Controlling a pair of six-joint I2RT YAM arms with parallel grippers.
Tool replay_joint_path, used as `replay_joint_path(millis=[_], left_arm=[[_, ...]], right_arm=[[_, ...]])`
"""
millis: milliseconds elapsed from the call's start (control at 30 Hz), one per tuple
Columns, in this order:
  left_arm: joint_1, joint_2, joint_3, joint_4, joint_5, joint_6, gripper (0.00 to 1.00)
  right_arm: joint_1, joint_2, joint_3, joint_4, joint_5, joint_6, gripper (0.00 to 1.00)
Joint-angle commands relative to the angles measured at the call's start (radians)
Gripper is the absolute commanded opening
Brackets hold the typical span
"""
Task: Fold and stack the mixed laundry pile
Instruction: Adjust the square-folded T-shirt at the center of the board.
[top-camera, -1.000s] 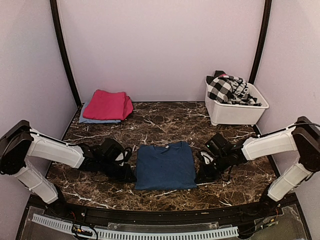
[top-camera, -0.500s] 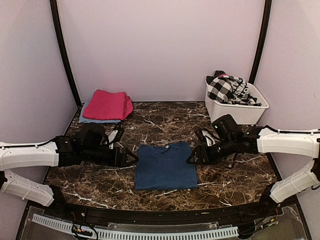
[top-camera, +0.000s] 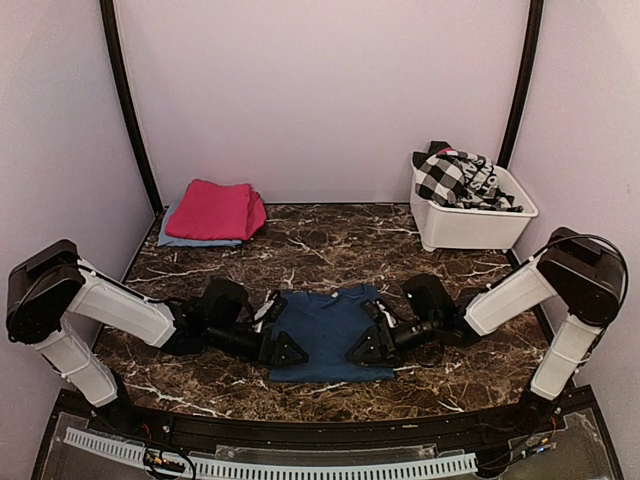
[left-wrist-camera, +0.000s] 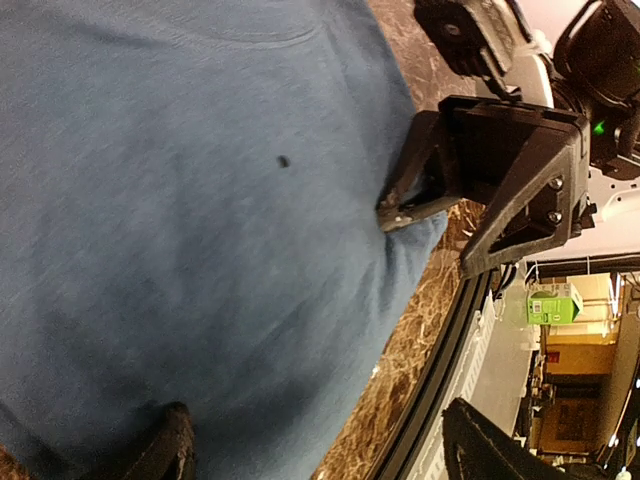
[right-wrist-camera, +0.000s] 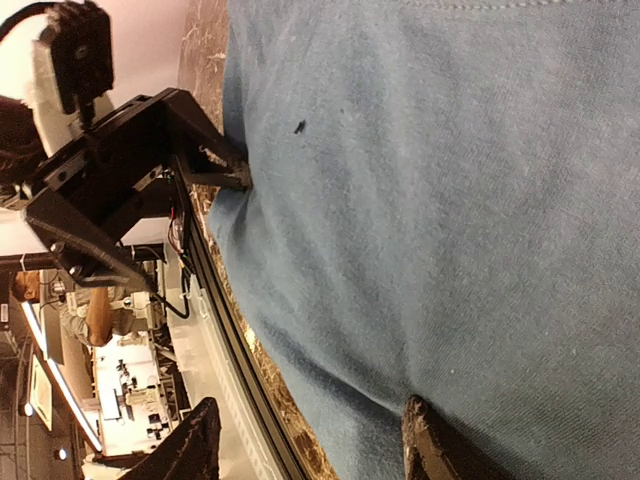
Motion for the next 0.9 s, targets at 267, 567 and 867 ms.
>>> replay_joint_path(millis=[267,567,867], left_arm=[[0.182,-0.206,0.093,-0.328,-0.159,0.165,0.71],[0.337,-0.012,0.387,-0.418,-0.222,0.244,0.48],[0.346,0.189,0.559,-0.467,-0.199,0.353,0.44]], right_arm=[[-0.117,-0.230,0.163,-0.441,0.155,-0.239,0.54],[-0.307,-0.032,0.466,-0.616,0.325,-0.461,0.41],[-0.328,0.176,0.599,-0.619,0.336,-0.540,0.39]])
